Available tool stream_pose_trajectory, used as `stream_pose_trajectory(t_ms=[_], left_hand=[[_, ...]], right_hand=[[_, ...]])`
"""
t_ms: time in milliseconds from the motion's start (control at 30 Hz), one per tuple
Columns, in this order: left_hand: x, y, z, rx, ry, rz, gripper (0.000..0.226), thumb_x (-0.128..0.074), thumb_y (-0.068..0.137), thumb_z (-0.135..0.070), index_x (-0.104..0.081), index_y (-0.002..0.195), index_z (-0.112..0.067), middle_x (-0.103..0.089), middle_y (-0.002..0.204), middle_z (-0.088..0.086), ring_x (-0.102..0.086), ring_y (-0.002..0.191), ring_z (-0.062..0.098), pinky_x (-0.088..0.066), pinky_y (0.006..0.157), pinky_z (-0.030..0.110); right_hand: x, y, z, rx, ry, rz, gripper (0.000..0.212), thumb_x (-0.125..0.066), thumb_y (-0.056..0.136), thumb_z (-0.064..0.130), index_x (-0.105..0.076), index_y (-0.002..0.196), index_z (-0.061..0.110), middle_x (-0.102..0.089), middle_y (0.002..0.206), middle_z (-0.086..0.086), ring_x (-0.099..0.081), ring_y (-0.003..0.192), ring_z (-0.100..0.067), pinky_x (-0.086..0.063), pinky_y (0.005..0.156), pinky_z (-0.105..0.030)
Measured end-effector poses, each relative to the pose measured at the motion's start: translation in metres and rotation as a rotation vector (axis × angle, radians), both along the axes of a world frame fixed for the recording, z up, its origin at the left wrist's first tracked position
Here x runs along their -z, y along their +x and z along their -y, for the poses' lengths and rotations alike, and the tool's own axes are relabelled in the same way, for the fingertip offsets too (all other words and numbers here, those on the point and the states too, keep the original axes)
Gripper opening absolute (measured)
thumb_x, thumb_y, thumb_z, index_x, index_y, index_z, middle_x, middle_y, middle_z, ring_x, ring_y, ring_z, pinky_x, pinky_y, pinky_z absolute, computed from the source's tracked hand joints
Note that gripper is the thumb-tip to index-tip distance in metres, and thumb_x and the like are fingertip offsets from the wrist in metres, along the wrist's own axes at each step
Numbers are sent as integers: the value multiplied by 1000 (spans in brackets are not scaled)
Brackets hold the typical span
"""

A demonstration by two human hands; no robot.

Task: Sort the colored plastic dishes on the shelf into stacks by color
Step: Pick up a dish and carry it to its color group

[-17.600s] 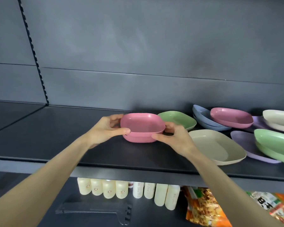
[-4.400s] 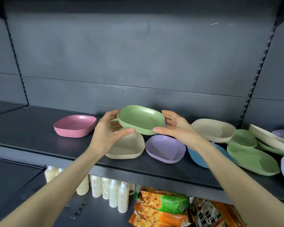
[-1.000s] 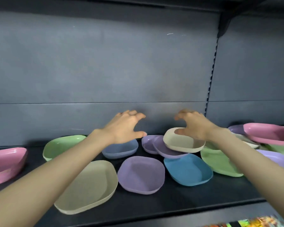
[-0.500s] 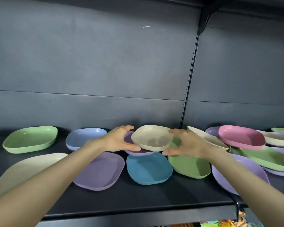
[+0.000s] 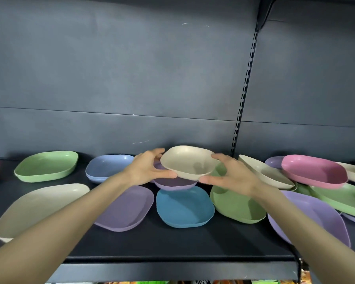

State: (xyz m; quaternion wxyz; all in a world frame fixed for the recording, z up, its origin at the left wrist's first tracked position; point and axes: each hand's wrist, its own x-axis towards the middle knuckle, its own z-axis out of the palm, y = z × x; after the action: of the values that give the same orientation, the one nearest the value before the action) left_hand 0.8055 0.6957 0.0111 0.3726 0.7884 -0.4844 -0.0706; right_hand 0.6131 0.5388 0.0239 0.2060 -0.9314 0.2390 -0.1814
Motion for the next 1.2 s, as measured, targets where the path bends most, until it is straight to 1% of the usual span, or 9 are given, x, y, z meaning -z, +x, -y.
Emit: stream_pose_trajectory(t_ms=[100,233,467,533,667,800,900,1033,1200], left_hand=[[-10,-1,-17,-7,-180,-134,78,-84,68,-18,-44,135,-12,-62,111,-16,-60,94,-6,-41,78,4],[-15,5,-56,-17,-365,-244,55,-80,68,1,-58,117,-12,-68,95,-6,-66,76,-5,-49,69,8],[1,25,-143,-83,-515,-292,64,-88,58,-9,-56,113,-17,-67,116,3,-66,100,9,-52,87,21],[11,32,-167,-117,-515,-297,77,-88,49,-26,-54,118,-16,-67,115,-2,-66,100,9,-53,88,27],[31,48,-212,-183,-479,-278,86,-82,44,-46,-53,122,-25,-66,112,-14,-62,103,1,-49,91,29],[46,60,-245,-214,-428,-220,85,-79,48,-55,-53,125,-29,-65,115,-18,-58,109,-3,-45,93,17],[56,64,-262,-218,-416,-214,85,-77,50,-59,-51,125,-32,-60,118,-24,-53,111,-10,-38,86,1],[72,67,-277,-238,-374,-174,73,-82,63,-47,-47,125,-32,-56,121,-23,-49,116,-4,-36,88,6],[82,72,-286,-224,-284,-184,94,-85,47,-58,-47,127,-26,-58,121,-14,-55,113,3,-44,94,22]], right_hand=[[-5,6,-8,-46,117,163,86,-75,70,53,-38,142,26,-48,139,11,-42,129,-7,-37,104,-25],[-7,29,-37,-194,267,312,57,-79,71,39,-50,119,43,-63,115,22,-54,111,8,-40,86,-12],[1,78,-101,-355,428,356,56,-81,72,24,-52,119,33,-66,113,14,-59,110,1,-45,98,-22],[7,92,-120,-389,455,332,55,-83,69,23,-55,114,36,-66,114,12,-59,111,-3,-46,98,-23],[22,115,-158,-421,456,251,70,-86,65,30,-52,125,29,-65,115,15,-59,111,-4,-47,91,-20],[29,127,-186,-381,388,163,77,-82,58,52,-51,127,40,-61,117,25,-54,113,1,-43,99,-24],[32,130,-203,-369,370,110,72,-82,66,42,-51,131,35,-56,120,30,-47,114,14,-36,97,-10],[38,130,-218,-389,384,52,48,-77,78,18,-52,115,36,-52,102,37,-45,86,34,-32,69,9],[43,136,-228,-400,320,-42,52,-81,72,29,-59,119,35,-64,116,22,-55,107,11,-41,86,-7]])
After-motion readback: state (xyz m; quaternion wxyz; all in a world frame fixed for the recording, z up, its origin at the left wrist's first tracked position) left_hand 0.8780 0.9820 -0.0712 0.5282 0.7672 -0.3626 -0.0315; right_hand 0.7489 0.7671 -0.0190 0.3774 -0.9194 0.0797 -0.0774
